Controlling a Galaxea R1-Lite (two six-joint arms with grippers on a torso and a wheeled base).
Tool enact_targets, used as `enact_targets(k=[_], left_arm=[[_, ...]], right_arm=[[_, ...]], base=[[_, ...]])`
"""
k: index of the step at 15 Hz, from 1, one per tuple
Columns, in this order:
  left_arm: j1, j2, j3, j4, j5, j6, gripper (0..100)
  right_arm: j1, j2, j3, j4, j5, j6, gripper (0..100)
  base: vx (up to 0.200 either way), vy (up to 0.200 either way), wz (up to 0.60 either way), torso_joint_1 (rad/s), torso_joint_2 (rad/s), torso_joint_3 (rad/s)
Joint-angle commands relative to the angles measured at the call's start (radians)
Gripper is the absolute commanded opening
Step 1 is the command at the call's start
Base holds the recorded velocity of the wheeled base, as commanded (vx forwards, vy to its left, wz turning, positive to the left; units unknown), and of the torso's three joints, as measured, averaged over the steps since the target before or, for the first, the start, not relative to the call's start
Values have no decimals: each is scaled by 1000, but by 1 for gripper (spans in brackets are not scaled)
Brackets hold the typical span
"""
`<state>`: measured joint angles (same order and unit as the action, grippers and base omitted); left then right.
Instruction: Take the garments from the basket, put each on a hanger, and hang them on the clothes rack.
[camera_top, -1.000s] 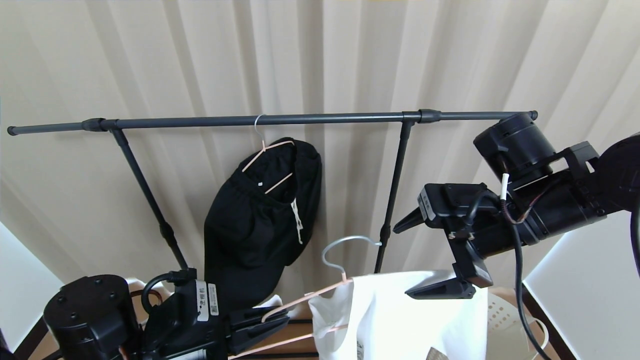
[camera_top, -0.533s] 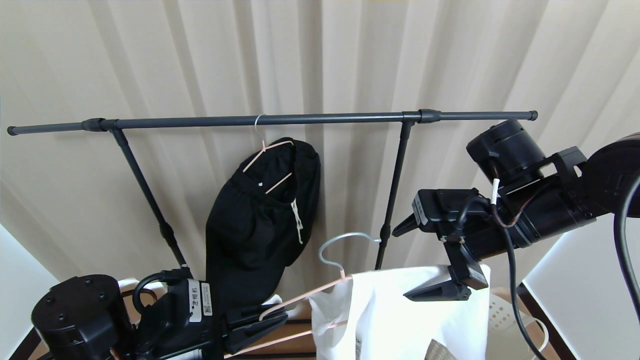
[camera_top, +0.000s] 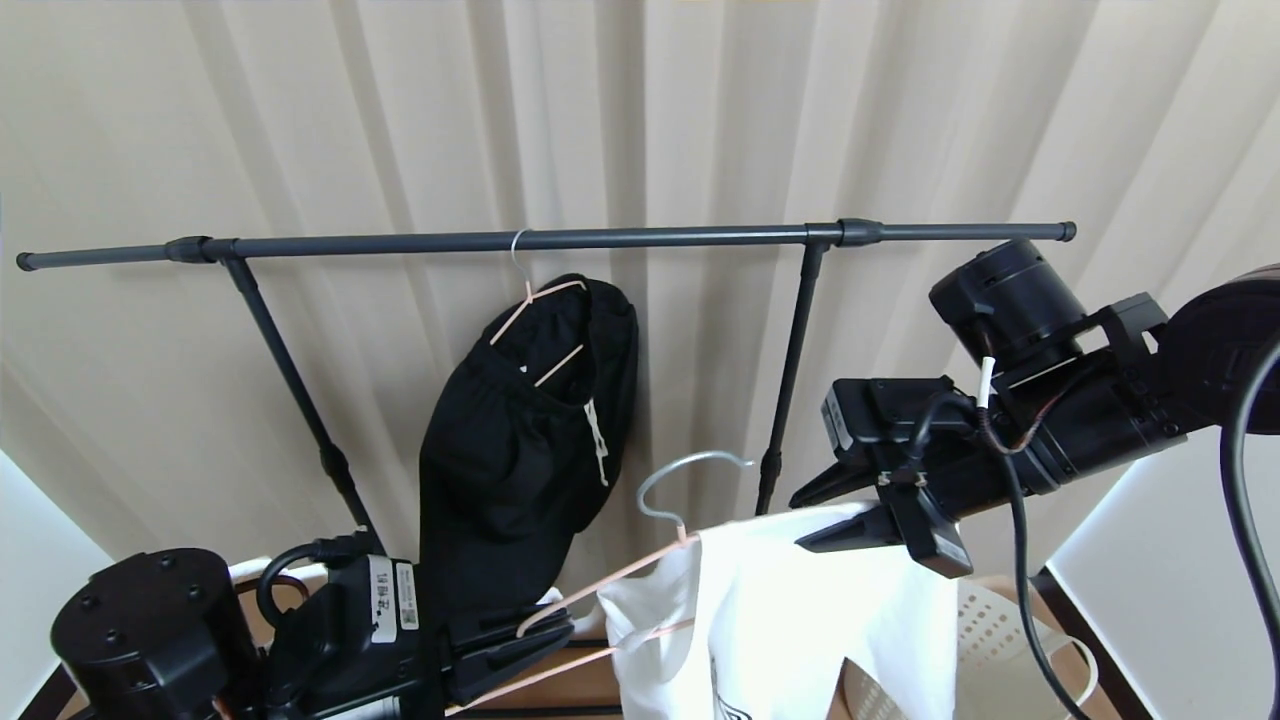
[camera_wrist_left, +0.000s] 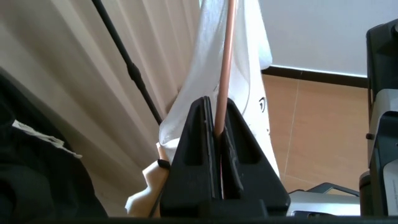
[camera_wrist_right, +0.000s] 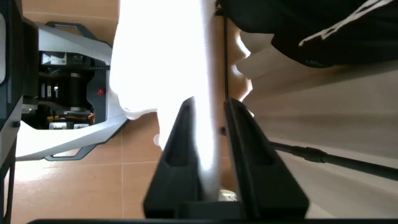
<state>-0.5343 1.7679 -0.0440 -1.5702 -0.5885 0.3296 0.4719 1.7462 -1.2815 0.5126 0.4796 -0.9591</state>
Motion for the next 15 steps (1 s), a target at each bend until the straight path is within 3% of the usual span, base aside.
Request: enact_targets(k=[1,9,10,12,15], left_arm=[[5,1,1,-1,-1,0,0],[8,-1,-7,-1,1,0,0],[8,-2,-7,-1,1,0,0],[7,-7,-7,-1,1,0,0],[0,-7,-5,-1,1,0,0]], right_arm=[[1,-7,1,0,1,0,0],[1,-30,5,4,1,0,0],[1,-31,1,6,-16,-1,0],[34,-30,-13,12,-119,-4,0],[65,-25,-22,12,-154,-3,0]], base=[[0,0,0,0,0,0],[0,0,0,0,0,0],[0,0,0,0,0,0],[0,0,0,0,0,0],[0,0,0,0,0,0]])
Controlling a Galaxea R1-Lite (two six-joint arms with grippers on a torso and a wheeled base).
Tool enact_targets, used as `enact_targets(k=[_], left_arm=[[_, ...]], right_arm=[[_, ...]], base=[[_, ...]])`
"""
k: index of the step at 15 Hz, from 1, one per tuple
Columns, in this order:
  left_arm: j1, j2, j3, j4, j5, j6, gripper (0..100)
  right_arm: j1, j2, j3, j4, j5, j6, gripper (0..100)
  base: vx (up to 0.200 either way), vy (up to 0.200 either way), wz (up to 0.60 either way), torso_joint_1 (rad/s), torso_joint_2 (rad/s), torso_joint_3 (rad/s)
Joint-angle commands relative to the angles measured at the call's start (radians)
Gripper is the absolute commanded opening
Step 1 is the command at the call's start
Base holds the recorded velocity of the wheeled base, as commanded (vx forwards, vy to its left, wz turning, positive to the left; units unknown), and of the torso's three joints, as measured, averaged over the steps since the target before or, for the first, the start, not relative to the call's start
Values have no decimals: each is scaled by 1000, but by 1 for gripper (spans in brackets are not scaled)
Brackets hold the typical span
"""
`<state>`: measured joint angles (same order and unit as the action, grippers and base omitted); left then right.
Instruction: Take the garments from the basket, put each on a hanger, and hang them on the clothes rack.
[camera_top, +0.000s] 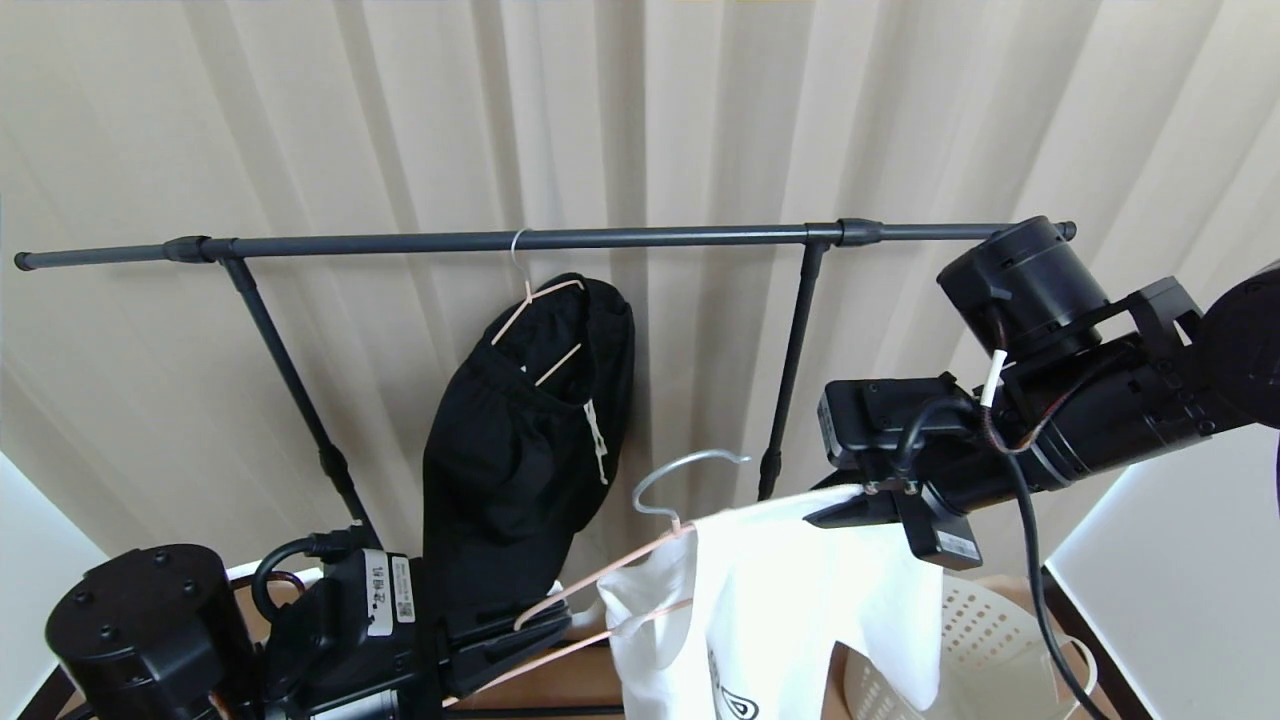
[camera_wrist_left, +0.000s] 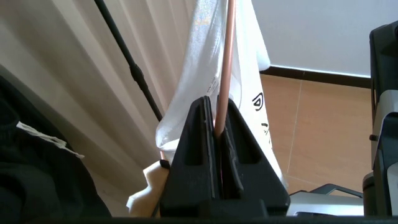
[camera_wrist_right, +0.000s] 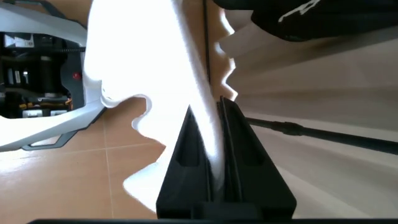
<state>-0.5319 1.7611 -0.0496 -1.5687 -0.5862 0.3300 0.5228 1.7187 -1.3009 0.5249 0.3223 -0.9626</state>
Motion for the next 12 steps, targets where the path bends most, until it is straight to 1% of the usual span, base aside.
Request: enact_targets(k=[1,8,9,12], left_arm=[[-2,-2,2,-2,-1,0,0],[1,-2,5,-2,-1,4,0],[3,-2,4,-2,-1,4,100],[7,1,7,-2,-3,1,100]], right_arm=[[14,2,-3,-2,4,1,0],[13,-11,8,-3,9,5,0],[10,-21,12,-3,11,5,0],[5,-51,31,-3,9,5,0]], base=[[0,0,0,0,0,0],[0,0,0,0,0,0],[0,0,0,0,0,0],[0,0,0,0,0,0]])
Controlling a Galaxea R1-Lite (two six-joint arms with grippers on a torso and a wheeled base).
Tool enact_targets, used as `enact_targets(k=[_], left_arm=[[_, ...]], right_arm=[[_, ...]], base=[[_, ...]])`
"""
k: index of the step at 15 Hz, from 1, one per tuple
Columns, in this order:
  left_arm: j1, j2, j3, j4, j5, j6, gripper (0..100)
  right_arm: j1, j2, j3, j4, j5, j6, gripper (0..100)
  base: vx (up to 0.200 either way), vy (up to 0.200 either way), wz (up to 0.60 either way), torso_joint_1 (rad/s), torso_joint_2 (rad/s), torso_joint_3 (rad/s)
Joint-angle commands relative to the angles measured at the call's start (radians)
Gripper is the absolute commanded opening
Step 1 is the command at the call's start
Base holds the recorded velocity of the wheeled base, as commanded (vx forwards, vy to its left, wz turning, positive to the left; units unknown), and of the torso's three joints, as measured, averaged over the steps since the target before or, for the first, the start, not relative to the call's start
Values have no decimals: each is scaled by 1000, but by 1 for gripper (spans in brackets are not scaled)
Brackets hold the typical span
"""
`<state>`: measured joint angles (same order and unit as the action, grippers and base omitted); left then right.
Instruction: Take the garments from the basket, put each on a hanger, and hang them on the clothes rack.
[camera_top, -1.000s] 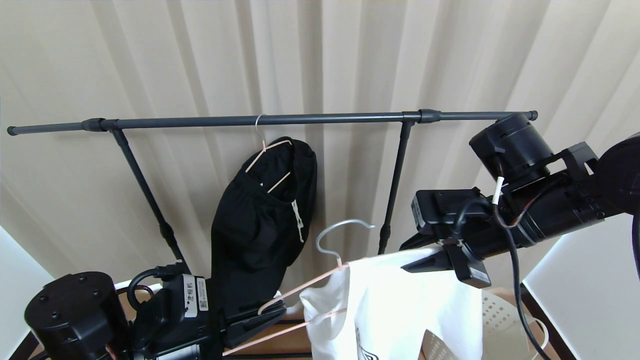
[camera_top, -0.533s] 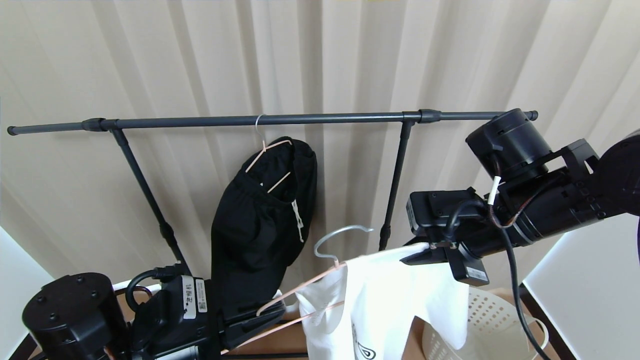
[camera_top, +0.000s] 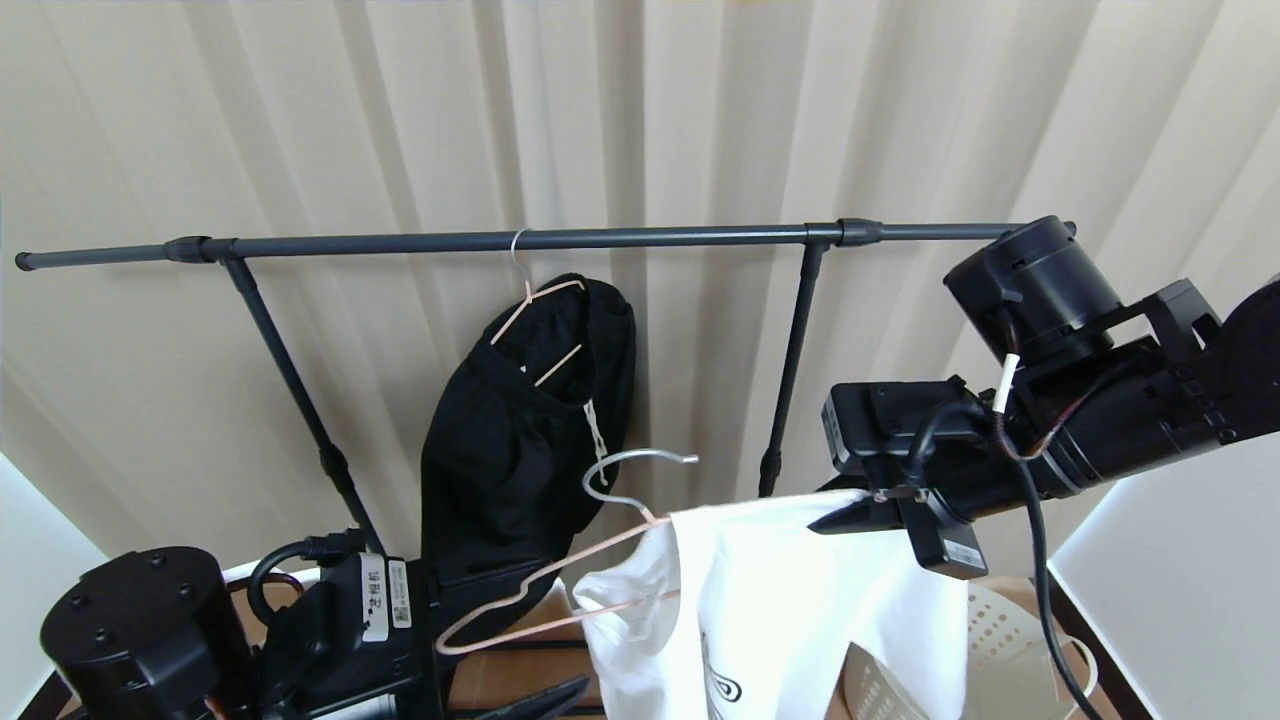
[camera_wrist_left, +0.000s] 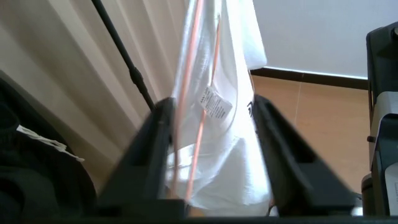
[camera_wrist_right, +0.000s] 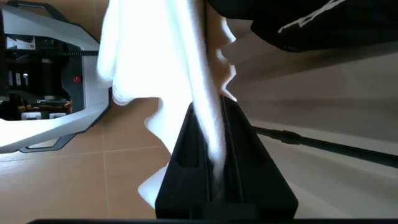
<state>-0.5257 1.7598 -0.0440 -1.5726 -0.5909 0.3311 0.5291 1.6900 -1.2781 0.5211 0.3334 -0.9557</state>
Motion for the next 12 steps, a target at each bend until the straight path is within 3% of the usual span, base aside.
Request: enact_targets(k=[1,5,7,8,9,10,11,12], left_arm=[[15,3,3,2,2,-3,100],[115,4,35,2,-1,-29,100],[135,7,44,2,11,-107,100],[141,7,39,2,48,-150,100],[133,17,18,2,174,-204,100],[122,24,3,2,238,-222,100],[99,18,-56,37,352,-279,100],[82,-8,-109,158,402,-330,100]], right_arm=[[-9,-35,11,0,-2,-1,0],[-52,-72,32,-1,-19,-1,0],[-54,-76,29,-12,-82,-1,0],[-52,-82,29,-12,-111,-1,0],[-49,-95,32,-13,-154,-1,0],[-47,-102,34,-15,-174,-1,0],[-47,-118,65,-67,-206,0,0],[-47,-130,109,-151,-228,-1,0]], base=[[0,0,0,0,0,0],[0,0,0,0,0,0],[0,0,0,0,0,0],[0,0,0,0,0,0],[0,0,0,0,0,0],[0,0,0,0,0,0],[0,0,0,0,0,0],[0,0,0,0,0,0]])
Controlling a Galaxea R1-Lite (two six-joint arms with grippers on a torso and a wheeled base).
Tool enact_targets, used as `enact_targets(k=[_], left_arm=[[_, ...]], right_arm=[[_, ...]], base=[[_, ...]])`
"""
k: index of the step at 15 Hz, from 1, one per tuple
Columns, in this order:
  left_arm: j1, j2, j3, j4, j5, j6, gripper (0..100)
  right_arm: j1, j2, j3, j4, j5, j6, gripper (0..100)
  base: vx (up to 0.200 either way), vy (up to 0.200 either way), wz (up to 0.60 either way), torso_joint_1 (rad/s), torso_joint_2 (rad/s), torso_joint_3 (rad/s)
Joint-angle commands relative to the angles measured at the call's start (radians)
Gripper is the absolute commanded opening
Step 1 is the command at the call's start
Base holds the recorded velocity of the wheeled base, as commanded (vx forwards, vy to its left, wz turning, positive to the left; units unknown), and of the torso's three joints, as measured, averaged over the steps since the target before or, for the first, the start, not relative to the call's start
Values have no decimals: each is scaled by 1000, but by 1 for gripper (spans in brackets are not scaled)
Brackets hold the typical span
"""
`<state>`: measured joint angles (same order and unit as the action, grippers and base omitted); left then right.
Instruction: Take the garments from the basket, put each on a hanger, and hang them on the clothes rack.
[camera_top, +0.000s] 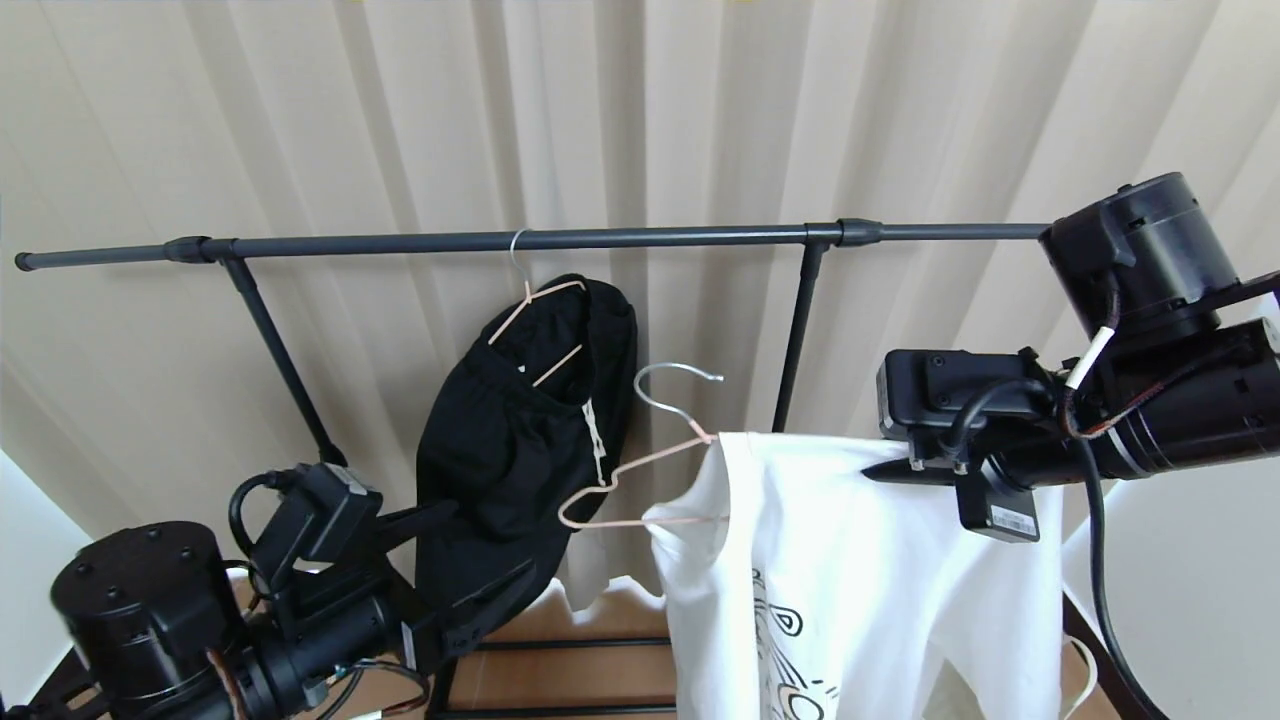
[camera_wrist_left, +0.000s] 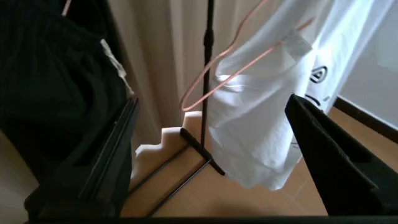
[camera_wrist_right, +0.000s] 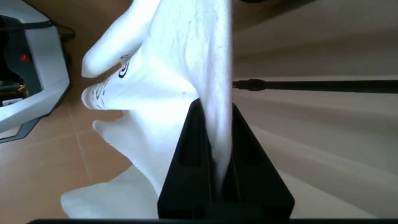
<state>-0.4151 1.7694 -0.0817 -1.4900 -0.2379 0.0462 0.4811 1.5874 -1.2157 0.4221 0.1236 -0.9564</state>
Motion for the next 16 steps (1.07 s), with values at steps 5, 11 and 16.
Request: enact_targets(k=[5,11,16], left_arm=[[-189,-64,-472,830,290,-420,100],[-298,163,-681,932,433,-594,100],[-309,243,-757,927,494,-611,100]], right_arm=[[2,-70,245,-379,-82,-2,0],[36,-84,243,-388,-81,16,0],[40,-95,242,-388,-81,21,0]], base=[[0,0,0,0,0,0],[0,0,0,0,0,0],[0,0,0,0,0,0]])
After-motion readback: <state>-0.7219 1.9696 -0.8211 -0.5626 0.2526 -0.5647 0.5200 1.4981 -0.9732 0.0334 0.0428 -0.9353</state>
